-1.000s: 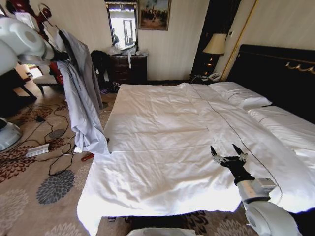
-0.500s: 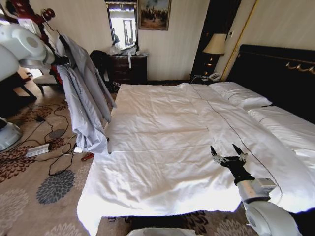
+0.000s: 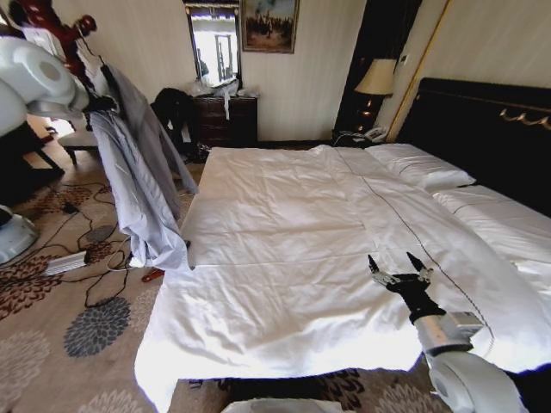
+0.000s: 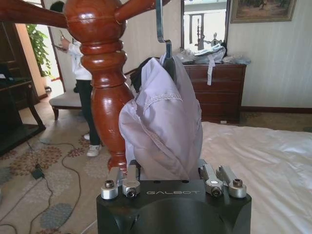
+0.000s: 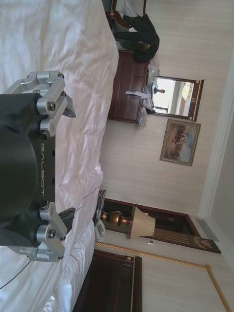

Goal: Pick up the clothes from the bed and hang them on the clothes hanger.

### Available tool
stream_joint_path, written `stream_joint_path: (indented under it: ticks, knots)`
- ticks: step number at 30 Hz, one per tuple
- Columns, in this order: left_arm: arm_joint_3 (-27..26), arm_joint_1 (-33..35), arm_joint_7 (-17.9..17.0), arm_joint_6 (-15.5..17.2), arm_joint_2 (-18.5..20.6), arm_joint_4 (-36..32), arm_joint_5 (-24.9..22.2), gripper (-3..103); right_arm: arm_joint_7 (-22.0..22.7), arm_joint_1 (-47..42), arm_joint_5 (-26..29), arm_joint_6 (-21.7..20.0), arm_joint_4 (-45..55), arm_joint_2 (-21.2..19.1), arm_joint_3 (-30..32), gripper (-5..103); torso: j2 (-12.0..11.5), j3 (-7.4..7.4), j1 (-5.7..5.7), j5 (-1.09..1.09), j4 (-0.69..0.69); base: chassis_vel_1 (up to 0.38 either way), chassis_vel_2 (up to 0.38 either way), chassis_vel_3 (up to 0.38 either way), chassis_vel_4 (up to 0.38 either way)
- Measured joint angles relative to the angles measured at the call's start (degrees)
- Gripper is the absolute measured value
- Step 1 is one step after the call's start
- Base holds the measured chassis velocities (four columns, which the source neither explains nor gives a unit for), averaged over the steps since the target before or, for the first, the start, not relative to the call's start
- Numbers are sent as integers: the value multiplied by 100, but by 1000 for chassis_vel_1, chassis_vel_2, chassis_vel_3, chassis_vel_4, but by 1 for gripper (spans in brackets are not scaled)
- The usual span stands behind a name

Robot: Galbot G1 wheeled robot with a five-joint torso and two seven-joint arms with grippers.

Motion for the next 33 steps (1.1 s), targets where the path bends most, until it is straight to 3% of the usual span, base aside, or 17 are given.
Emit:
stream_joint_path:
  ticks: [3,5,6,9,13,27,29,32,33]
  knots:
    - [120,-141,29,-3,-135,-115,152,69,0,0,0,0,0,0,0,100,0,0,0,0,-1,0,0,0,0]
    - [134,-173,58,-4,-172,-156,173,69,0,0,0,0,0,0,0,100,0,0,0,0,-1,0,0,0,0]
    - [198,-276,153,-34,-272,-279,232,80,0,0,0,0,0,0,0,100,0,0,0,0,-1,0,0,0,0]
    - [295,-419,204,-83,-414,-474,311,85,0,0,0,0,0,0,0,100,0,-1,0,0,0,0,0,0,0]
    - [849,-962,398,-246,-751,-835,640,99,0,0,0,0,0,0,0,100,0,0,0,0,-1,0,0,0,0]
    - [1330,-2031,655,-336,-1939,-2189,733,100,0,0,0,0,0,0,0,100,1,-1,0,0,-1,0,0,0,0]
    - [1340,-2169,711,-605,-2221,-2573,775,100,0,0,0,0,0,-1,0,100,0,0,0,2,-3,0,0,0,0]
    - [1340,-2213,746,-764,-2421,-2803,878,100,0,-1,0,0,0,0,0,100,0,0,0,2,-3,0,0,0,0]
    - [1347,-2251,883,-913,-2723,-3163,1220,100,0,0,0,0,0,0,0,100,1,-1,-1,2,-2,0,0,0,0]
